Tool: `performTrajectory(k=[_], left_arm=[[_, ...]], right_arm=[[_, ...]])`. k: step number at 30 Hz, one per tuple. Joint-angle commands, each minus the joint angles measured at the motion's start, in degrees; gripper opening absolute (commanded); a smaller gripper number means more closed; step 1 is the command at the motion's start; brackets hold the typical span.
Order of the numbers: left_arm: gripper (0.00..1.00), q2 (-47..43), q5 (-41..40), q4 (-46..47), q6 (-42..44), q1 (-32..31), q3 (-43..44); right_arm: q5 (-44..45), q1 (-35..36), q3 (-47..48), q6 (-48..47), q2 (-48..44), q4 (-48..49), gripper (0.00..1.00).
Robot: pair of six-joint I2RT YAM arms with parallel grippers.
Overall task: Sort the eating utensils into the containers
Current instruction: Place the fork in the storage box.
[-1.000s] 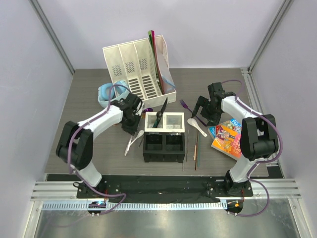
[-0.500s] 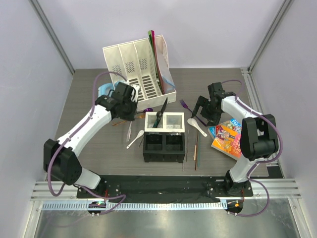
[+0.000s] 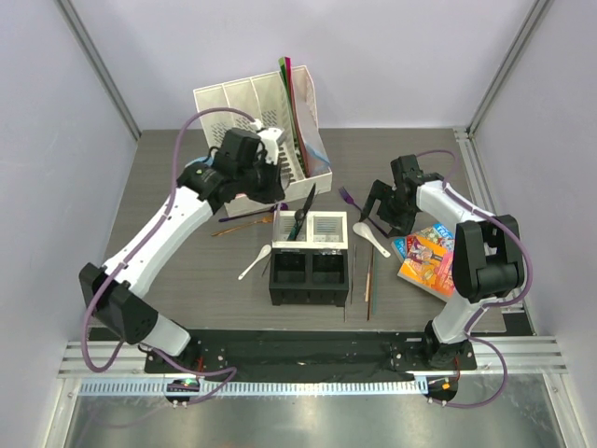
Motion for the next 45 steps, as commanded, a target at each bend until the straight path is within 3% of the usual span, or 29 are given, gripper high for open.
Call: performTrajectory(k=[1, 12, 27, 45], left_arm=[[0.0, 3.9, 4.3, 3.4, -0.9, -3.3, 3.4], [0.0, 9.4, 4.1, 5.3, 2.4, -5.6, 7.9], [0.0, 16.4, 6.5, 9.2, 0.2, -9.1, 16.3], [0.0, 18.6, 4.9, 14.8, 3.8, -12.8, 7.2]], right_arm=[[-0.3, 0.3, 1.7, 0.7, -1.3, 1.2, 1.0], [0.3, 0.3, 0.9, 1.1, -2.5, 1.2, 1.0], [0.5, 0.3, 2.5, 0.8, -0.7, 1.4, 1.0], [0.5, 0.2, 5.1, -1.0, 1.1, 0.0, 1.0]])
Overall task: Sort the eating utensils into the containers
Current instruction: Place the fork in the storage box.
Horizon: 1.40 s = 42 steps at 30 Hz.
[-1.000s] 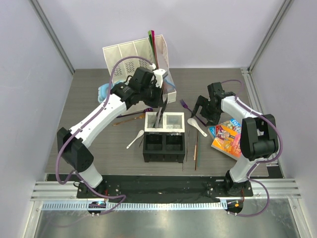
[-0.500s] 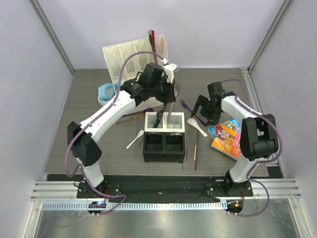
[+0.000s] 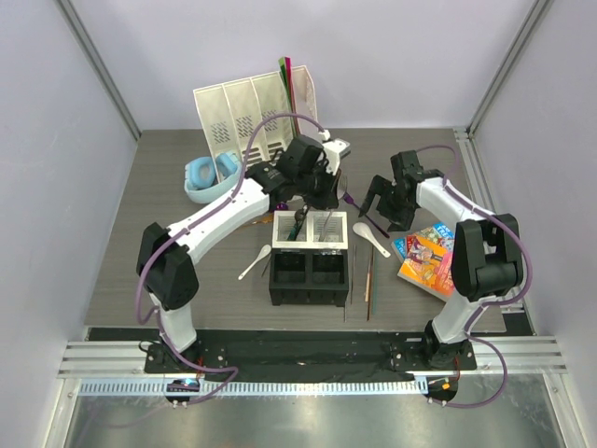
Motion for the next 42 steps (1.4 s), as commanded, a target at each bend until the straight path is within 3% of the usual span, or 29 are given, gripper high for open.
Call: performTrajectory(k=[1, 20, 27, 35, 42], left_arm=[[0.0, -1.4, -1.0, 5.2, 2.6, -1.2, -3.4], [0.04, -3.5, -4.6, 6.5, 4.5, -3.4, -9.2], [0.24, -4.2, -4.5, 4.9, 4.8, -3.9, -8.1], [0.28, -6.0, -7.2, 4.3, 4.4, -3.9, -8.4], [0.36, -9.2, -17.1, 3.4, 4.8, -3.8, -7.9]], right_arm=[[0.0, 0.2, 3.6, -0.8, 1.0, 0.1, 1.0], [0.4, 0.2, 1.8, -0.4, 0.6, 0.0, 1.0], [0.2, 0.2, 1.1, -0.2, 0.5, 0.6, 1.0], [0.1, 0.3, 0.3, 0.0, 0.3, 1.3, 1.0], [0.1, 0.2, -0.2, -0.3, -0.2, 1.4, 1.0]])
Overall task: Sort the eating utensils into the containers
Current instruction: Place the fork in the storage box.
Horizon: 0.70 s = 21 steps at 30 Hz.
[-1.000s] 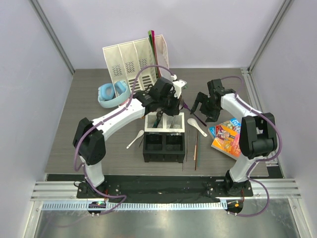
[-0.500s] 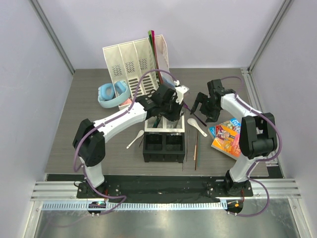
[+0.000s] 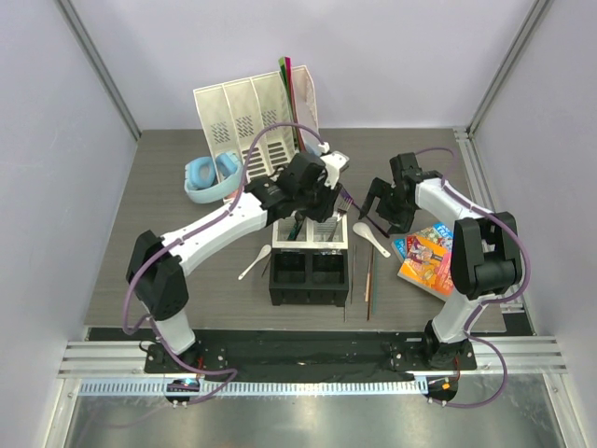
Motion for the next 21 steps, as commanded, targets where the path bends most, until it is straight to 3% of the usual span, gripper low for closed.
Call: performTrajectory(k=[1, 5, 11, 15, 21], left_arm=[[0.36, -5.4, -8.4, -0.8, 0.9, 0.0, 1.6], [0.4, -10.3, -13.3, -0.7, -2.4, 2.5, -4.8], [0.44, -18.4, -13.2, -0.6, -8.3, 11.3, -16.2], [0.44, -19.1, -15.3, -3.5, -6.6, 13.5, -18.8], [0.44, -16.3, -11.3, -3.5, -7.8, 16.0, -21.4]], right_arm=[[0.2, 0.2, -0.1, -0.3, -1.3, 0.9, 1.0], [0.7, 0.2, -0.7, -0.6, -2.1, 0.9, 1.0], [0.8, 0.2, -0.7, -1.4, -2.5, 0.3, 1.0], [0.2, 0.1, -0.9, -1.1, -2.1, 0.5, 1.0], [0.2, 0.1, -0.9, -0.8, -2.2, 0.8, 0.99]])
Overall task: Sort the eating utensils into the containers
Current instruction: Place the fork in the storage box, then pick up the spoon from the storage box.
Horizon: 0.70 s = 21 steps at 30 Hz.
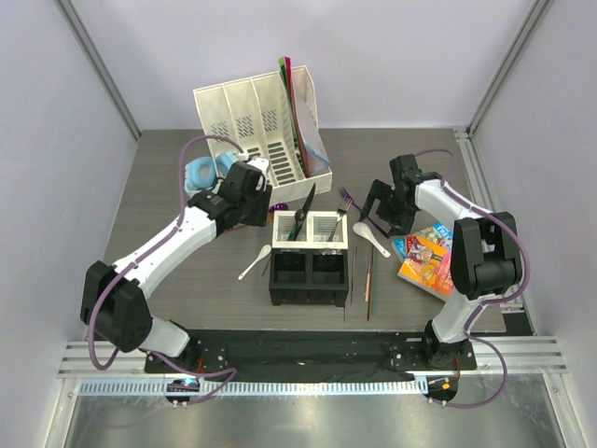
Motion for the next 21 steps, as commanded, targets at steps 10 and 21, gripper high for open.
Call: performTrajectory(k=[10, 21], left_arm=[[0.43, 5.2, 6.9, 0.3, -4.1, 1.0, -3.2], [0.44, 0.0, 4.3, -0.4, -6.2, 1.8, -2.1]], right_arm=[[0.3, 0.1, -0.1, 0.4, -2.8, 0.8, 1.0], [0.2, 0.0, -1.3, 1.6, -4.1, 3.0, 1.0]])
